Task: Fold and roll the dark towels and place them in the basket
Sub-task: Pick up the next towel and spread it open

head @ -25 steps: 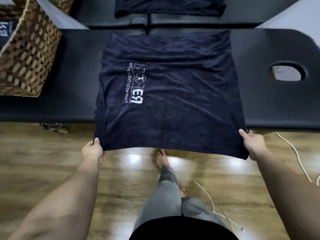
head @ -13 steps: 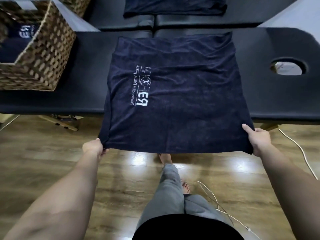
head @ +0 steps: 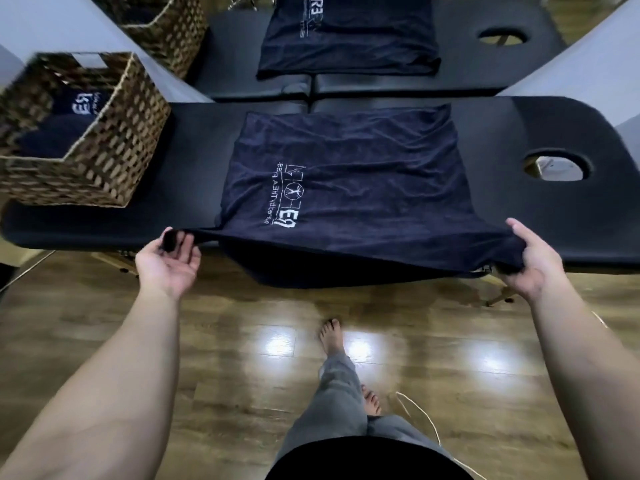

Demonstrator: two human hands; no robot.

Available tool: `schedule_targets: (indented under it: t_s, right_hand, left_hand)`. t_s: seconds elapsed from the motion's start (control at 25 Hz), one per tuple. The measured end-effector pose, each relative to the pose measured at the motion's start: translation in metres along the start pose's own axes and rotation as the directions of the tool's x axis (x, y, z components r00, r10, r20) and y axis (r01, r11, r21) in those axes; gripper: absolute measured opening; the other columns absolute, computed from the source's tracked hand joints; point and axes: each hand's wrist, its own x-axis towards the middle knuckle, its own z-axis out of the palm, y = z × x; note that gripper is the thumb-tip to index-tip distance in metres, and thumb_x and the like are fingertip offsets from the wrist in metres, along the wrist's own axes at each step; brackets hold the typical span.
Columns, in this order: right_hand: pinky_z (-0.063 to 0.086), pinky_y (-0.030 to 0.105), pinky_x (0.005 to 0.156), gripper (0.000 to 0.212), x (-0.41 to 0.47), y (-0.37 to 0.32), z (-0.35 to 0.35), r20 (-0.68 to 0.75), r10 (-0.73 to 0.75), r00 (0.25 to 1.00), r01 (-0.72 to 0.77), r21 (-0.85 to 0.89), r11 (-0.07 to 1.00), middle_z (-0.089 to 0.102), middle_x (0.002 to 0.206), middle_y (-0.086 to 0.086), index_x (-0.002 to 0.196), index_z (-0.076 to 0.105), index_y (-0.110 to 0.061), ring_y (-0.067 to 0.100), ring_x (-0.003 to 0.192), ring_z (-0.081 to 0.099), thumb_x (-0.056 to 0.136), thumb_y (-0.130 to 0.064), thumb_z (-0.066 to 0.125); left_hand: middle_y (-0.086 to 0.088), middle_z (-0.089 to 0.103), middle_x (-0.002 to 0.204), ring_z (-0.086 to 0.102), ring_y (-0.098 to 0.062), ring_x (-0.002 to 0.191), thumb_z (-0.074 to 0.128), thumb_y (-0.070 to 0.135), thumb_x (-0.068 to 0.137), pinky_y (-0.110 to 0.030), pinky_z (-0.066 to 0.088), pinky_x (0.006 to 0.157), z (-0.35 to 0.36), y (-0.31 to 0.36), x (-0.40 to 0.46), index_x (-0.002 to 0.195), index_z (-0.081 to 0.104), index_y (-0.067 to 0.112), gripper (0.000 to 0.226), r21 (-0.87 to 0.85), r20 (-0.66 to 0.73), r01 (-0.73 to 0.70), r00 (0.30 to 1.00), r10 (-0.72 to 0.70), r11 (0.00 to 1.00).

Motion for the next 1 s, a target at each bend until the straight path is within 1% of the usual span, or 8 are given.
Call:
schedule_targets:
  t_s: [0.12, 0.24, 0.32, 0.44, 0.64, 0.72, 0.84, 1.0]
  right_hand:
    - [0.059, 0.028, 0.065, 0.021, 0.006, -0.025, 0.01, 0.037, -0.062, 0.997, 0.057, 0.128, 0.99, 0.077, 0.098, -0.002, 0.106, 0.077, -0.029, 0.017, 0.081, 0.075, 0.085, -0.028, 0.078]
    - [0.042, 0.021, 0.1, 0.07, 0.031, -0.048, 0.012, 0.036, -0.098, 0.995, 0.091, 0.177, 0.98, 0.069, 0.117, -0.005, 0.097, 0.082, -0.026, 0.013, 0.102, 0.065, 0.03, -0.029, 0.101]
    - [0.044, 0.022, 0.1, 0.053, 0.044, -0.062, 0.021, 0.088, -0.082, 0.993, 0.066, 0.172, 0.983, 0.064, 0.116, -0.002, 0.1, 0.08, -0.023, 0.014, 0.102, 0.062, 0.05, -0.027, 0.098]
    - [0.058, 0.024, 0.066, 0.009, 0.05, -0.079, 0.049, 0.092, -0.086, 0.992, 0.073, 0.133, 0.988, 0.07, 0.102, 0.002, 0.102, 0.07, -0.019, 0.014, 0.081, 0.071, 0.096, -0.02, 0.064]
    - [0.05, 0.028, 0.056, 0.01, 0.089, -0.092, 0.079, -0.007, -0.042, 0.999, 0.041, -0.077, 0.996, 0.071, 0.084, -0.003, 0.098, 0.07, -0.029, 0.015, 0.068, 0.065, 0.098, -0.028, 0.06]
    - [0.053, 0.029, 0.057, 0.012, 0.104, -0.083, 0.072, -0.066, 0.011, 0.998, -0.02, -0.145, 0.989, 0.073, 0.083, -0.003, 0.1, 0.068, -0.03, 0.017, 0.067, 0.068, 0.1, -0.029, 0.056]
    - [0.057, 0.026, 0.046, 0.011, 0.118, -0.062, 0.049, -0.156, 0.073, 0.985, -0.108, -0.226, 0.968, 0.075, 0.071, -0.004, 0.1, 0.07, -0.025, 0.013, 0.056, 0.071, 0.096, -0.024, 0.06]
    - [0.058, 0.032, 0.048, 0.015, 0.119, -0.028, 0.008, -0.209, 0.052, 0.977, -0.127, -0.365, 0.922, 0.071, 0.088, 0.007, 0.105, 0.07, -0.017, 0.023, 0.069, 0.068, 0.093, -0.012, 0.061]
  left_hand:
    - [0.006, 0.074, 0.075, 0.07, -0.011, 0.095, 0.055, 0.02, 0.059, -0.03, 0.049, 0.088, 0.029, 0.027, -0.008, 0.093, 0.066, 0.022, 0.036, -0.125, 0.05, -0.058, 0.997, 0.065, 0.99]
    - [0.005, 0.072, 0.071, 0.071, -0.011, 0.086, 0.054, 0.019, 0.057, -0.027, 0.051, 0.084, 0.062, 0.043, -0.008, 0.096, 0.068, 0.022, 0.042, -0.198, 0.079, -0.085, 0.992, 0.102, 0.977]
    - [0.005, 0.072, 0.071, 0.071, -0.011, 0.086, 0.054, 0.019, 0.057, -0.027, 0.051, 0.084, 0.083, 0.048, -0.001, 0.098, 0.069, 0.022, 0.043, -0.208, 0.089, -0.089, 0.99, 0.11, 0.974]
    - [0.005, 0.071, 0.071, 0.07, -0.011, 0.088, 0.053, 0.021, 0.056, -0.028, 0.051, 0.085, 0.109, 0.053, 0.023, 0.098, 0.067, 0.022, 0.044, -0.159, 0.094, -0.113, 0.987, 0.129, 0.981]
    - [-0.003, 0.057, 0.069, 0.055, -0.016, 0.063, 0.051, 0.016, 0.07, -0.025, 0.056, 0.065, 0.136, 0.031, 0.095, 0.072, 0.063, 0.021, 0.014, 0.219, 0.04, -0.024, 0.999, 0.016, 0.975]
    - [-0.006, 0.058, 0.072, 0.05, -0.016, 0.051, 0.041, 0.014, 0.091, -0.024, 0.057, 0.052, 0.117, -0.001, 0.114, 0.074, 0.056, 0.018, 0.023, 0.496, -0.062, 0.118, 0.993, -0.1, 0.861]
    - [-0.002, 0.056, 0.053, 0.043, -0.014, 0.035, 0.04, 0.016, 0.097, -0.033, 0.056, 0.057, 0.076, -0.049, 0.108, 0.081, 0.054, 0.018, 0.021, 0.7, -0.233, 0.318, 0.948, -0.216, 0.64]
    - [0.001, 0.045, 0.038, 0.059, -0.022, 0.056, 0.043, 0.02, 0.098, -0.035, 0.051, 0.069, 0.036, -0.087, 0.097, 0.088, 0.055, 0.017, 0.016, 0.786, -0.33, 0.38, 0.925, -0.19, 0.488]
